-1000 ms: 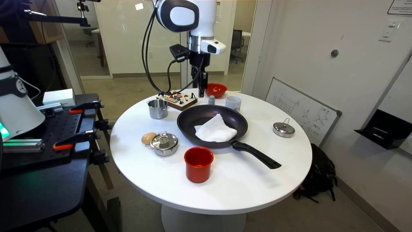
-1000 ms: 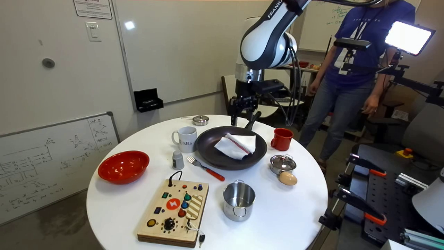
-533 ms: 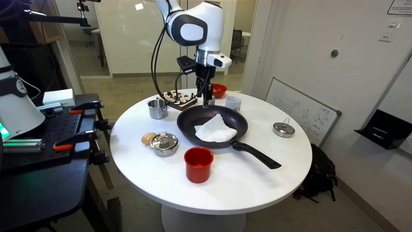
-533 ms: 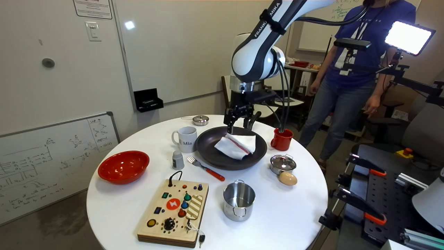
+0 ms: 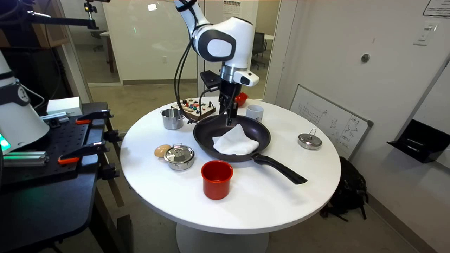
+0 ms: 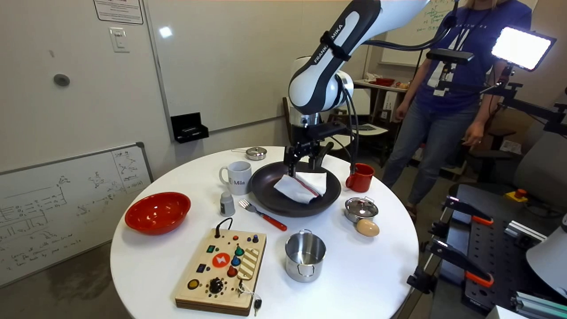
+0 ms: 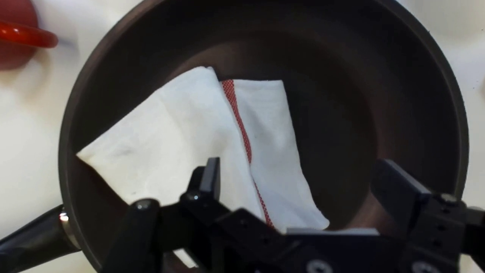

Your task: Use the white towel to wipe the pan

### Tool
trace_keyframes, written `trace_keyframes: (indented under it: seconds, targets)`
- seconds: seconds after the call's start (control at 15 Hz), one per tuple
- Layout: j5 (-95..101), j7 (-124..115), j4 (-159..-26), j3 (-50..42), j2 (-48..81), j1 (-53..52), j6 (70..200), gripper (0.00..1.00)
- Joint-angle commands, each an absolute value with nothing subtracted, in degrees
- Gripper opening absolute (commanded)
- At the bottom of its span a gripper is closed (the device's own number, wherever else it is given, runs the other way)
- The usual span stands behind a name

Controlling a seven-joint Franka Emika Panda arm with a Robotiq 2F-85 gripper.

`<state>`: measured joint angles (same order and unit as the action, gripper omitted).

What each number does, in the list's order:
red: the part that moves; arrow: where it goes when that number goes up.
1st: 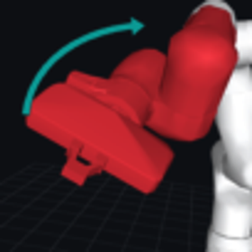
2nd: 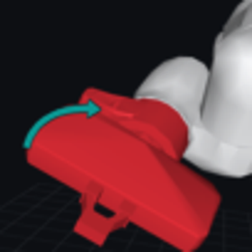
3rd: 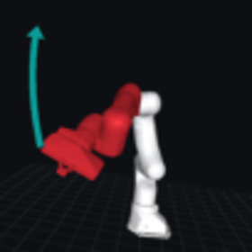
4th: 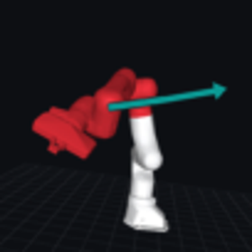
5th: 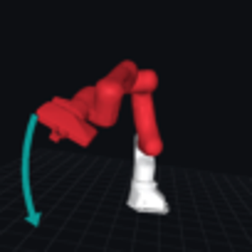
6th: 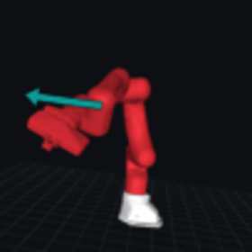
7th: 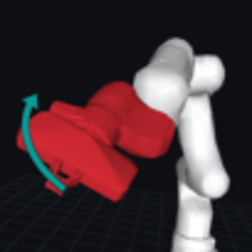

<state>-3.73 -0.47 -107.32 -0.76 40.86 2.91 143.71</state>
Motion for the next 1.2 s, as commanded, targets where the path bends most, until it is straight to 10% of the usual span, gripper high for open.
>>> trace_keyframes:
  seconds: [0.0,0.8,0.87,1.13]
  targets:
    - [-4.34,2.24,-102.20,0.42,44.74,4.83,140.88,1.00]
    - [-1.81,5.97,-96.56,0.31,50.51,4.99,139.01,1.00]
    - [-1.67,5.89,-96.16,0.25,50.79,4.90,138.68,0.79]
    - [-1.67,6.04,-95.13,0.26,51.58,4.99,138.21,0.52]
